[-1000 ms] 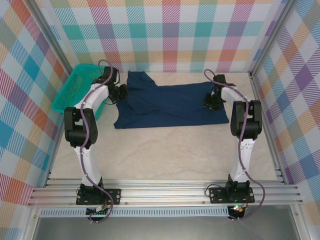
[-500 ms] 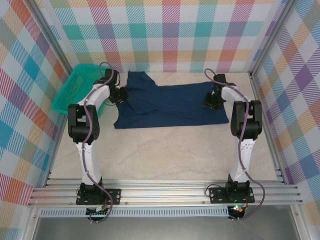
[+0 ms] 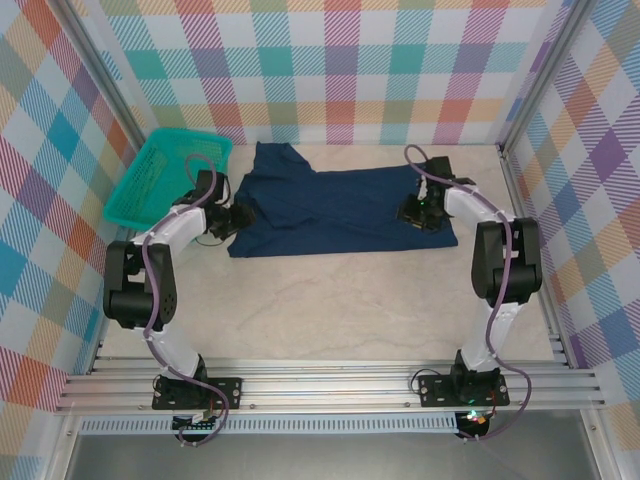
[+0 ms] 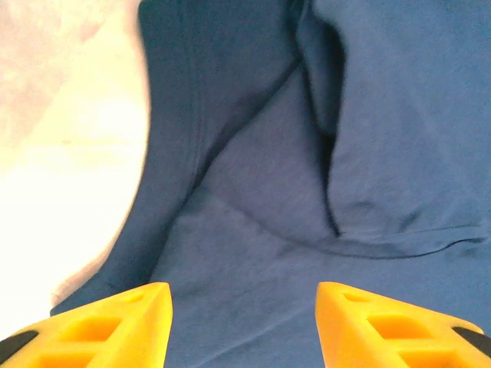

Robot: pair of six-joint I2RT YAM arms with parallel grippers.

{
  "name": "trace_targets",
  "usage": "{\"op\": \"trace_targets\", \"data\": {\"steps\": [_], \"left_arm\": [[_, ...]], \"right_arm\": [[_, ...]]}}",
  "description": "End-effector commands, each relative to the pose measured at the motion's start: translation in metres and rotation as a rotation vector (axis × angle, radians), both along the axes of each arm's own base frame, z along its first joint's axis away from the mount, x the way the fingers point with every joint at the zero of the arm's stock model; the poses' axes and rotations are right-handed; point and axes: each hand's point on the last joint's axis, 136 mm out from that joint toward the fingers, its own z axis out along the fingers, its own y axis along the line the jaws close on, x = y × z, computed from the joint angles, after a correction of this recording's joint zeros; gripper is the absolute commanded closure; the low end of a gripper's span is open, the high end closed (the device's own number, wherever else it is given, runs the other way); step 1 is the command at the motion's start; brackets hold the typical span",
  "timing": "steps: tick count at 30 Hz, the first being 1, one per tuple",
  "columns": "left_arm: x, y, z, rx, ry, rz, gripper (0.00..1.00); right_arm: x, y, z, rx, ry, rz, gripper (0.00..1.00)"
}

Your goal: Fold the inside-out t-shirt

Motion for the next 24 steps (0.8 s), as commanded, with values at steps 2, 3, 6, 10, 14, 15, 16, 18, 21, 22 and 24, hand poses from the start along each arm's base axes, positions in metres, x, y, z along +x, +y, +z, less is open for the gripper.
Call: {"op": "trace_targets", "data": {"steps": [2, 3, 6, 10, 14, 15, 16, 18, 21, 22, 24], "left_arm": [[-0.002, 0.01, -0.021, 0.05, 0.014, -0.013, 0.49], [-0.002, 0.011, -0.023, 0.056, 0.015, -0.017, 0.5], [-0.005, 0.014, -0.024, 0.075, 0.015, -0.02, 0.52], [-0.008, 0.015, -0.037, 0.076, 0.041, -0.029, 0.58], [-0.01, 0.01, -0.046, 0.048, 0.059, -0.043, 0.65], [-0.011, 0.009, -0.046, 0.04, 0.059, -0.045, 0.66], [-0.012, 0.008, -0.046, 0.034, 0.059, -0.047, 0.68], [-0.013, 0.007, -0.047, 0.027, 0.06, -0.049, 0.71], [-0.015, 0.006, -0.049, 0.023, 0.067, -0.049, 0.75], [-0.015, 0.007, -0.05, 0.023, 0.068, -0.049, 0.76], [-0.017, 0.008, -0.052, 0.025, 0.074, -0.047, 0.77]], "right_arm": [[-0.006, 0.081, 0.026, 0.067, -0.122, 0.259, 0.55], [-0.009, 0.1, 0.031, 0.068, -0.157, 0.32, 0.53], [-0.017, 0.15, 0.043, 0.074, -0.249, 0.484, 0.51], [-0.03, 0.214, 0.048, 0.068, -0.357, 0.709, 0.49], [-0.033, 0.264, 0.048, 0.041, -0.461, 0.892, 0.46], [-0.031, 0.274, 0.048, 0.017, -0.5, 0.945, 0.45], [-0.028, 0.282, 0.047, 0.0, -0.523, 0.974, 0.44], [-0.022, 0.294, 0.043, -0.022, -0.556, 1.014, 0.43], [-0.012, 0.307, 0.034, -0.043, -0.556, 1.059, 0.43], [-0.011, 0.311, 0.03, -0.052, -0.553, 1.074, 0.43], [-0.008, 0.317, 0.022, -0.084, -0.548, 1.104, 0.44]]}}
